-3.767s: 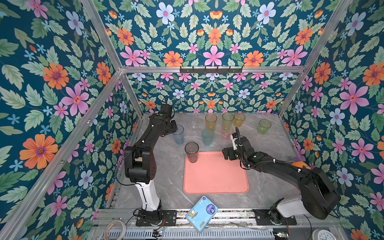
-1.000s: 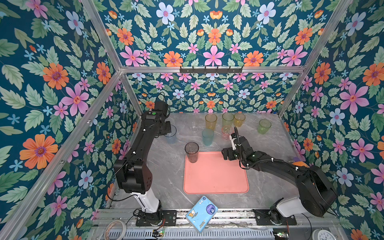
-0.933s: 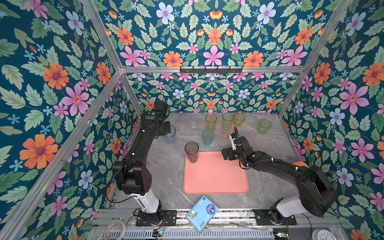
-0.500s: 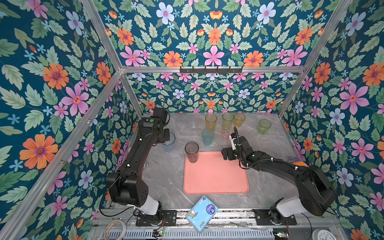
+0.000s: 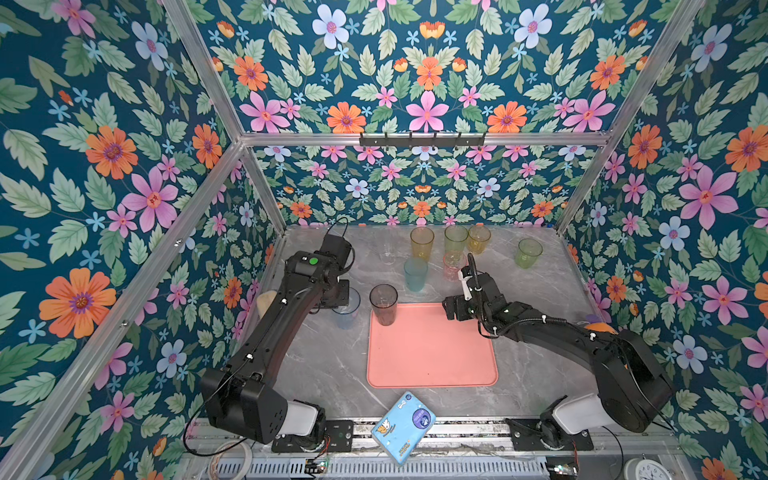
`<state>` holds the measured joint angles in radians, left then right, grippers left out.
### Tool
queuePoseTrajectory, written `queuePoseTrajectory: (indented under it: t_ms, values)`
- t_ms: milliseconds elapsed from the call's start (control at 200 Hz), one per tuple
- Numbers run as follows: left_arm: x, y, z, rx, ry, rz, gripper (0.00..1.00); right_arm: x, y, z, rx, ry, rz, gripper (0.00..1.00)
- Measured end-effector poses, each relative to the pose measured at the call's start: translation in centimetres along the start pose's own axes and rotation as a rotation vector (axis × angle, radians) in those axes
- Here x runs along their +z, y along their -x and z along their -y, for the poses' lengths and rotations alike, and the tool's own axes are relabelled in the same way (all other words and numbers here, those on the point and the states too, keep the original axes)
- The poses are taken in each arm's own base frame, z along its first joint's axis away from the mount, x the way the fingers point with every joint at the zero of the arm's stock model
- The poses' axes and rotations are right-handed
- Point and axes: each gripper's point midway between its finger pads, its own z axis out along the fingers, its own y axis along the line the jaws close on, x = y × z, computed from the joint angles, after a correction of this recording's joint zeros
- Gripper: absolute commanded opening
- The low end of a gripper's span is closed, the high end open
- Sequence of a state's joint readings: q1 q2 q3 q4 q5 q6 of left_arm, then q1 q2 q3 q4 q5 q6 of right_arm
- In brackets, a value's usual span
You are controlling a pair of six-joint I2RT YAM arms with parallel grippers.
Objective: Place the glasses into the tray
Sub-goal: 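Lift the light blue glass with the left gripper and carry it to the tray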
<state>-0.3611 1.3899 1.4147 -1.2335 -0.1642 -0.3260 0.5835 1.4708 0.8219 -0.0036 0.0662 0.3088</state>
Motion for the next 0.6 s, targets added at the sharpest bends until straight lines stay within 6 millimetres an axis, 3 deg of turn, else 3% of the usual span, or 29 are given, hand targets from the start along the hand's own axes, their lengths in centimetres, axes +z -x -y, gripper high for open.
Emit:
queuePoseTrajectory:
  t_ms: [600]
  values:
    - [1.8, -5.9, 4.6, 0.066, -0.103, -0.102, 0.00, 0.0, 0.0, -0.1, 0.003, 0.005, -0.002, 0.96]
